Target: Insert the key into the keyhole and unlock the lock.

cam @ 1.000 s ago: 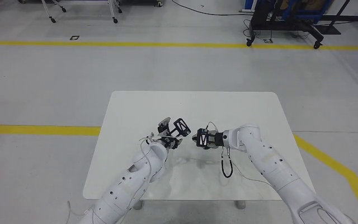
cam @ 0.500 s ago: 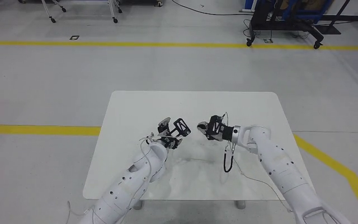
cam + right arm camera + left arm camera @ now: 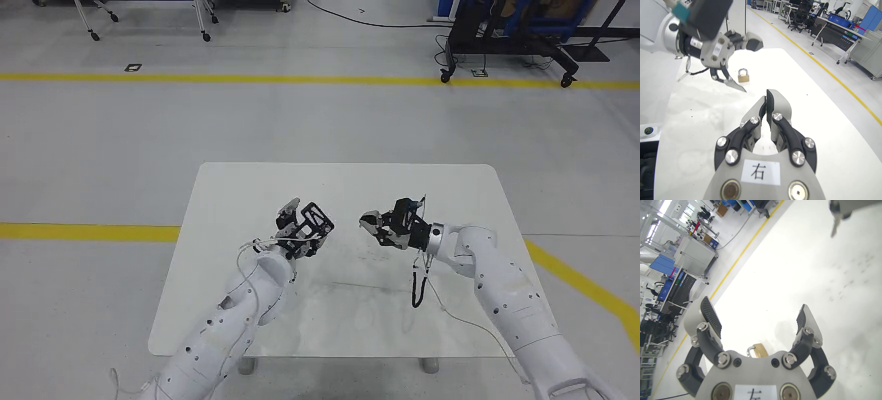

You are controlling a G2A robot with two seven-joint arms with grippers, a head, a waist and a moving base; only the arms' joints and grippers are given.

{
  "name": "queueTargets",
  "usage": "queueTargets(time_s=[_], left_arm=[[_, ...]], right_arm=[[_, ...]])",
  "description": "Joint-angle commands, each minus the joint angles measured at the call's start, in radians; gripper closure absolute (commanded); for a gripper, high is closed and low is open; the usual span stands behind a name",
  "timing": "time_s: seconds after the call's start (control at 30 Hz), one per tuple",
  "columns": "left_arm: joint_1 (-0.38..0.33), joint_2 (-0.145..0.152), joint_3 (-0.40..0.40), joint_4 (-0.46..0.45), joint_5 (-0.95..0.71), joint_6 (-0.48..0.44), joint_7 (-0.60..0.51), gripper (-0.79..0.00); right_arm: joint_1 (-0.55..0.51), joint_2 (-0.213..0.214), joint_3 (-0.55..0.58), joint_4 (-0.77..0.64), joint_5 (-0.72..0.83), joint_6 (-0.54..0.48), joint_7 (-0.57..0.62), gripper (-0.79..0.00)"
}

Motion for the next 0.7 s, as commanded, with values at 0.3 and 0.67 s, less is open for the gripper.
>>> queueTargets(time_s=[0.3,0.67], left_arm=[[-0.039,0.046,-0.296,0.328,-1.043,-0.901,0.302,-0.785],[-0.197,0.042,0.021,0.451,-1.689,-0.901,0.088,-0.785]], right_arm=[[0.018,-0.025,-0.051,0.175,0.359,-0.087,-0.146,0.000],[0.115,-0.033,-0.293,0.287,0.714,-0.087,-0.178,0.000]])
